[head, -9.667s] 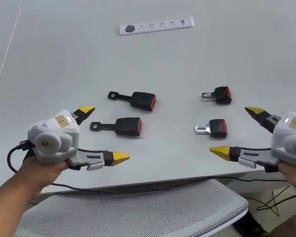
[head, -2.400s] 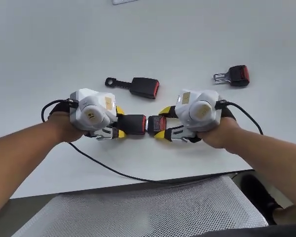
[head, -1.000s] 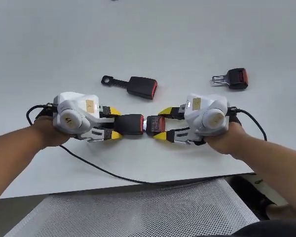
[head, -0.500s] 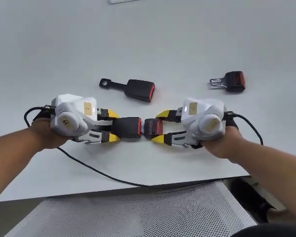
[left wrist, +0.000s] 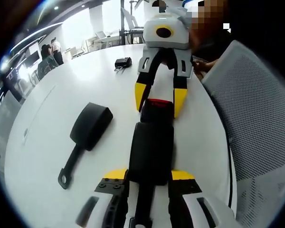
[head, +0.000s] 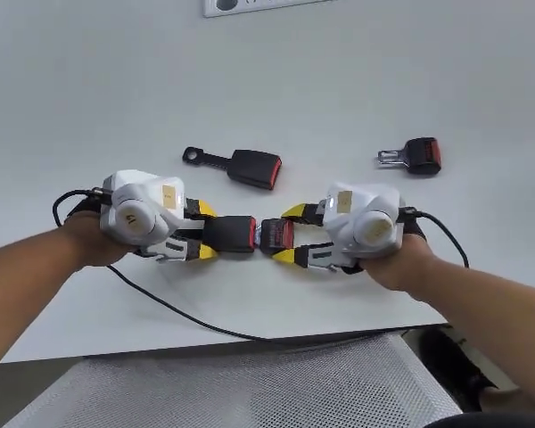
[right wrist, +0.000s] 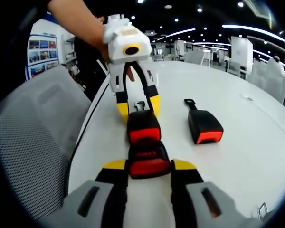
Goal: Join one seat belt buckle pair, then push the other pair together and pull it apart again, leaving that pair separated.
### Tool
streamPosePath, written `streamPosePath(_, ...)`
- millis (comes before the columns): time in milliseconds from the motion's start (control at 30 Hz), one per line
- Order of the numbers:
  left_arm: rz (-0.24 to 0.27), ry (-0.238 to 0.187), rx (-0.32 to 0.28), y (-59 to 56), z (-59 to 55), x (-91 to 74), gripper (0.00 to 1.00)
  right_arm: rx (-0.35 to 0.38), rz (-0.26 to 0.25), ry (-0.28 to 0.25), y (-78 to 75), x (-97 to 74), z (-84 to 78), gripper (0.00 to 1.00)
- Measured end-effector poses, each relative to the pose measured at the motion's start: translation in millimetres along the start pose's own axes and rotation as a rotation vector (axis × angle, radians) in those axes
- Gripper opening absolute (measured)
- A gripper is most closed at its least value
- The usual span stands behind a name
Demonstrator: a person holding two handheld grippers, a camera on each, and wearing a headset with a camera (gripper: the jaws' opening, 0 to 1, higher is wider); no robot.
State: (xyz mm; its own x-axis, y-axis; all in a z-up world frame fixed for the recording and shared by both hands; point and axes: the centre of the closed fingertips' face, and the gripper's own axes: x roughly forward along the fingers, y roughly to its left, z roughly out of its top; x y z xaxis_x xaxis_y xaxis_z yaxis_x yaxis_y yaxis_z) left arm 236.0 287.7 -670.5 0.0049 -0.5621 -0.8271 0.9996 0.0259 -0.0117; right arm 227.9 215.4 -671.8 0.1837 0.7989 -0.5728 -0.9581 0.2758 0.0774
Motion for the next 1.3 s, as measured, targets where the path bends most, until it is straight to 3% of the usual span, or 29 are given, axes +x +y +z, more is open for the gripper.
streamPosePath(133, 0.009, 0.013, -0.029, 0.6, -0.2, 1.0, 0.33, -0.025, -0.003, 0.017, -0.3, 0.9, -0.7, 0.35)
streamPosePath(233, 0.006, 0.04, -0.049, 1.7, 0.0, 2.0, 0.34, 0.023, -0.024, 0.046, -1.5, 1.5, -1.9, 0.37)
streamPosePath(300, 0.01, 0.057, -0.08, 2.5, 1.5, 2.6, 0.38, 0.011, -0.023, 0.02, 0.1, 0.4, 4.6, 0.48)
streamPosePath(367, 0.047, 0.055, -0.097, 7.3, 5.0, 1.9, 0.51, 0.016, -0.034, -0.009, 0.0, -2.0, 11.7, 0.61)
streamPosePath(467, 0.091, -0.001, -0.151, 13.5, 17.3, -2.9, 0.71, 0.019, -0.058, -0.038, -2.7, -6.3, 19.8, 0.75)
streamPosePath(533, 0.098, -0.02, -0.165, 14.3, 22.0, -7.4, 0.77, 0.024, -0.067, -0.036, -3.7, -10.4, 20.4, 0.78)
streamPosePath(733, 0.142, -0.028, -0.173, 18.3, 28.8, -22.1, 0.82, 0.037, -0.099, -0.036, -7.4, -27.9, 18.8, 0.83)
streamPosePath(900, 0.186, -0.062, -0.172, 25.6, 37.4, -35.7, 0.84, 0.044, -0.127, -0.046, -12.3, -42.3, 18.0, 0.86)
streamPosePath(1100, 0.236, -0.075, -0.162, 39.0, 45.7, -50.2, 0.85, 0.052, -0.158, -0.047, -24.0, -63.7, 14.1, 0.88)
streamPosePath(1300, 0.273, -0.085, -0.155, 57.9, 52.0, -63.1, 0.85, 0.056, -0.201, -0.06, -46.0, -85.9, 11.4, 0.88)
